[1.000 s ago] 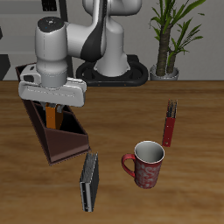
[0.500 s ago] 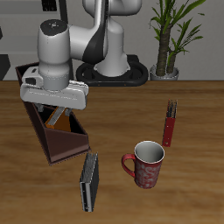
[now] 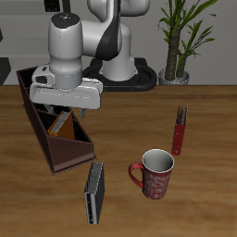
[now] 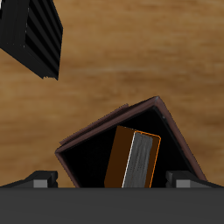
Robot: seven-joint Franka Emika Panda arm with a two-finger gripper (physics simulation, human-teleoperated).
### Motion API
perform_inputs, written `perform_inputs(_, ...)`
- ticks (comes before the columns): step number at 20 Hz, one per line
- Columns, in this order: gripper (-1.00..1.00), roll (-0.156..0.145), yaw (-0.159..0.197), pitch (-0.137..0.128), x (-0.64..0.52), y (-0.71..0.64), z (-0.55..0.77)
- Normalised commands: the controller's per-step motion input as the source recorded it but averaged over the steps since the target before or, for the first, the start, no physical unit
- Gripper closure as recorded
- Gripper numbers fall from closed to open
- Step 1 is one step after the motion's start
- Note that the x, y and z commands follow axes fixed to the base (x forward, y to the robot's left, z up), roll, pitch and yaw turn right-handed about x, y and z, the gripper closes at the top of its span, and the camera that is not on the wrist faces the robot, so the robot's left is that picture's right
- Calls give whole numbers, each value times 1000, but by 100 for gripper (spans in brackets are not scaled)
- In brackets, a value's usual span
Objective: Place the orange book into the right desk caddy's left compartment and place the red mug into the right desk caddy's right compartment
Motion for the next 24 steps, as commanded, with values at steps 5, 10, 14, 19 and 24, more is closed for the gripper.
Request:
perform_inputs(5,-100,13,47,-29,15,340,153)
perform_inputs(10,-100,-19,22,-41,72,335,174)
perform_inputs(14,-100,-34,19,-60,111,496,139)
perform_inputs(19,-100,-33,24,-27,155,407,117)
perform_inputs(24,-100,5,22,-11,142,534,128)
